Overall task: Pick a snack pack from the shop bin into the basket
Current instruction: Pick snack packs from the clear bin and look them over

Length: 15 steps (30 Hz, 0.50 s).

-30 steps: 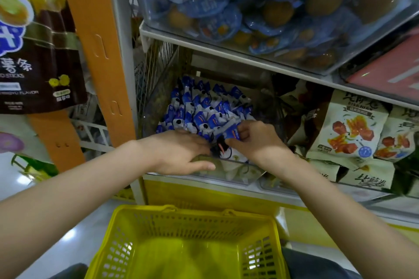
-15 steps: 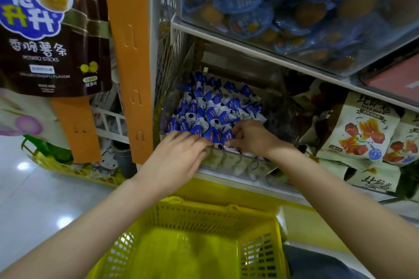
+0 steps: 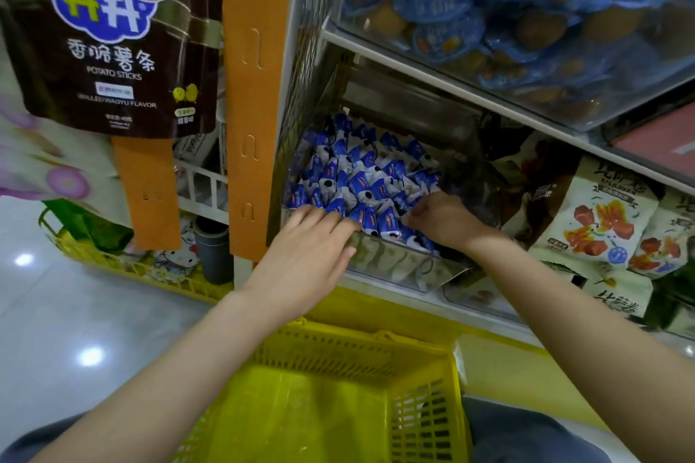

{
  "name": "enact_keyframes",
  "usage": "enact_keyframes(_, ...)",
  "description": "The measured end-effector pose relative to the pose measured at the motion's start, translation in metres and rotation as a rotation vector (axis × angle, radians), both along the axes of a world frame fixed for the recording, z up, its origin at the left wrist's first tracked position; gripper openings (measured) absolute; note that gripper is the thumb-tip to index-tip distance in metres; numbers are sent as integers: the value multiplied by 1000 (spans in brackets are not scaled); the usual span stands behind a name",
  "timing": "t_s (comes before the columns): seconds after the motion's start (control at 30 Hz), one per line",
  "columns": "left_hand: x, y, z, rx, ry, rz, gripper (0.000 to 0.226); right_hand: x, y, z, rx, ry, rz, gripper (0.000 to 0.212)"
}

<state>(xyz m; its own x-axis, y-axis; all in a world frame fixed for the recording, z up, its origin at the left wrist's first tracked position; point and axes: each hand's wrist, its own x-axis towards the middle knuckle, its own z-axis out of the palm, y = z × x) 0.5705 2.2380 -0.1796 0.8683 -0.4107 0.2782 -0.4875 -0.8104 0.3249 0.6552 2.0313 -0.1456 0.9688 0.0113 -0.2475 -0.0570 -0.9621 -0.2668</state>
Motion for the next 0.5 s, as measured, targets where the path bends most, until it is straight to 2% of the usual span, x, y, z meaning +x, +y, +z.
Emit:
enact_keyframes(0.1,1,0,2,34,-4,2,34,0,3,-3,56,20,-25,36)
enact_keyframes(0.27,0,-1,9,81,-5,25,36,-2,5,-2,-18,2,-17,33)
enact_keyframes(0.4,-14,3,11,-3,-6,33,39,-13,3,10,90,-236,-67,9)
enact_keyframes(0.5,-33,4,7,-89,25,3,43,-33,1,19,185,-480,-93,12)
